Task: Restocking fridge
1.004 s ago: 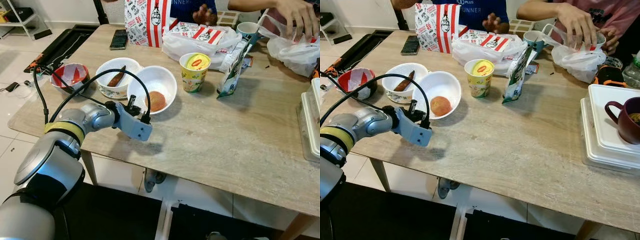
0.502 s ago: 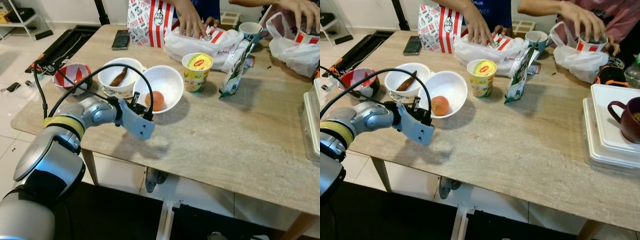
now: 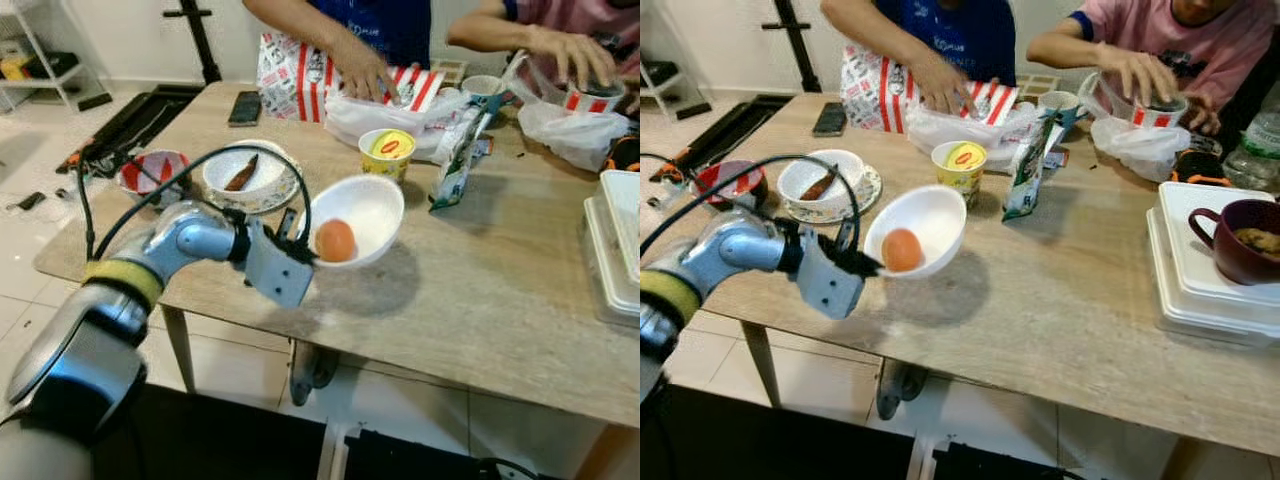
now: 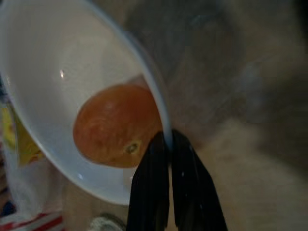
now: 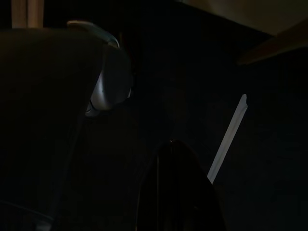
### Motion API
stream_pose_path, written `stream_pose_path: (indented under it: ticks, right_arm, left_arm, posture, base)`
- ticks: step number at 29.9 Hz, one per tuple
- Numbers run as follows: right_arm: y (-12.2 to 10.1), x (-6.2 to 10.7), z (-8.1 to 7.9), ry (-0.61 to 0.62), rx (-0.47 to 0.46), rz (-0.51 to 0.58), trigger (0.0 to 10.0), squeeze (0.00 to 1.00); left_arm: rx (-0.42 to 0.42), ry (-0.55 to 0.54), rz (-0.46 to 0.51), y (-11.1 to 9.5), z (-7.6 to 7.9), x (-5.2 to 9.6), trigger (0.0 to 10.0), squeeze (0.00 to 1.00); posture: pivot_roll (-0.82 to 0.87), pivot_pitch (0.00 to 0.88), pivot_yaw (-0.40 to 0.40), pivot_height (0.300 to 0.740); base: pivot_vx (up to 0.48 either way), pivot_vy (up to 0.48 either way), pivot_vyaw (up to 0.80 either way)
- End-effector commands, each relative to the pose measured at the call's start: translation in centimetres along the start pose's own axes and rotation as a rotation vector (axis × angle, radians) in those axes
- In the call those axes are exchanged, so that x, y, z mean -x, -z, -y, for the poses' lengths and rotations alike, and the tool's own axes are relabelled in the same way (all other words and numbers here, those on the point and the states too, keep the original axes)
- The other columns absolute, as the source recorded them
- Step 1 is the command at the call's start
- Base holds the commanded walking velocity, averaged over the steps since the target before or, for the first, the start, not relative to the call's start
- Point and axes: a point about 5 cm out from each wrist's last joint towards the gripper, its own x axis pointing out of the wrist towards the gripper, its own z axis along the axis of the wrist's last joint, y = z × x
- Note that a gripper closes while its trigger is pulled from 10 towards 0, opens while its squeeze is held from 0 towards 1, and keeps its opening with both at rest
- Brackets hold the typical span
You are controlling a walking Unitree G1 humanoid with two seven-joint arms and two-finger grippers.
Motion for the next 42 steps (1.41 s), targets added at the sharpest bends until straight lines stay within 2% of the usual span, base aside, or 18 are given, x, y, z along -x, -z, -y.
stream_pose_path:
  ticks: [1, 2, 5, 13, 14, 15, 17, 19, 22, 27, 28, 32, 38, 42]
  right_arm:
    - [0.4, 0.0, -0.9, -0.032, 0.008, -0.02, 10.0, 0.0]
    - [0.4, 0.0, -0.9, -0.032, 0.008, -0.02, 10.0, 0.0]
    - [0.4, 0.0, -1.0, -0.035, 0.01, -0.019, 10.0, 0.0]
    - [0.3, 0.0, -0.9, -0.037, 0.016, -0.019, 10.0, 0.0]
    - [0.4, 0.0, -0.9, -0.038, 0.019, -0.021, 10.0, 0.0]
    - [0.4, 0.0, -0.9, -0.038, 0.019, -0.021, 10.0, 0.0]
    - [0.4, 0.0, -0.9, -0.037, 0.023, -0.023, 10.0, 0.0]
    - [0.4, 0.0, -0.8, -0.037, 0.025, -0.024, 10.0, 0.0]
    - [0.5, 0.0, -0.9, -0.038, 0.024, -0.023, 10.0, 0.0]
    - [0.5, 0.0, -1.1, -0.041, 0.023, -0.023, 10.0, 0.0]
    - [0.5, 0.0, -1.3, -0.046, 0.025, -0.024, 10.0, 0.0]
    - [0.5, 0.0, -1.4, -0.049, 0.029, -0.025, 10.0, 0.0]
    - [0.5, 0.0, -1.2, -0.046, 0.032, -0.025, 10.0, 0.0]
    - [0.4, 0.0, -1.2, -0.046, 0.033, -0.024, 10.0, 0.0]
  left_arm:
    - [0.024, 0.005, 0.007, -0.3, 0.1, 0.8, 10.0, 0.0]
    - [0.036, 0.012, 0.014, -0.4, 0.4, 0.8, 10.0, 0.0]
    - [0.119, 0.047, 0.05, -1.0, 2.6, 0.2, 10.0, 0.0]
    - [0.239, 0.072, 0.061, -2.2, 4.8, 0.1, 10.0, 0.0]
    - [0.271, 0.09, 0.038, -2.3, 5.6, 0.3, 10.0, 0.0]
    - [0.271, 0.09, 0.038, -2.3, 5.6, 0.3, 10.0, 0.0]
    - [0.302, 0.127, -0.051, -1.8, 6.9, 0.8, 10.0, 0.0]
    - [0.31, 0.14, -0.117, -1.3, 7.5, 1.2, 10.0, 0.0]
    - [0.32, 0.149, -0.173, -0.9, 8.1, 1.5, 10.0, 0.0]
    - [0.357, 0.122, -0.197, -0.8, 8.4, 1.3, 10.0, 0.0]
    - [0.403, 0.101, -0.199, -1.3, 9.0, 0.7, 10.0, 0.0]
    - [0.434, 0.091, -0.192, -2.2, 9.5, 0.0, 10.0, 0.0]
    - [0.431, 0.09, -0.176, -3.1, 9.5, -0.6, 10.0, 0.0]
    - [0.396, 0.099, -0.194, -3.2, 9.2, -0.5, 10.0, 0.0]
  posture:
    - [-0.01, 0.045, 0.081, 0.74]
    - [-0.01, 0.045, 0.081, 0.74]
    - [-0.01, 0.039, 0.08, 0.74]
    - [0.0, 0.043, 0.072, 0.74]
    - [0.0, 0.043, 0.072, 0.74]
    - [0.0, 0.043, 0.072, 0.74]
    - [0.01, 0.048, 0.071, 0.74]
    - [0.01, 0.049, 0.072, 0.74]
    - [0.01, 0.049, 0.072, 0.74]
    - [0.01, 0.05, 0.071, 0.74]
    - [0.01, 0.051, 0.07, 0.74]
    - [0.01, 0.051, 0.066, 0.74]
    - [0.01, 0.05, 0.063, 0.74]
    - [0.01, 0.049, 0.066, 0.74]
  base:
    - [0.0, 0.0, 0.0]
    - [0.0, 0.0, 0.0]
    - [0.0, 0.0, 0.0]
    - [0.0, 0.0, 0.0]
    - [0.0, 0.0, 0.0]
    - [0.0, 0.0, 0.0]
    - [0.0, 0.0, 0.0]
    - [0.0, 0.0, 0.0]
    - [0.0, 0.0, 0.0]
    - [0.0, 0.0, 0.0]
    - [0.0, 0.0, 0.0]
    - [-0.06, 0.0, 0.0]
    - [-0.303, 0.0, 0.0]
    - [-0.352, 0.0, 0.0]
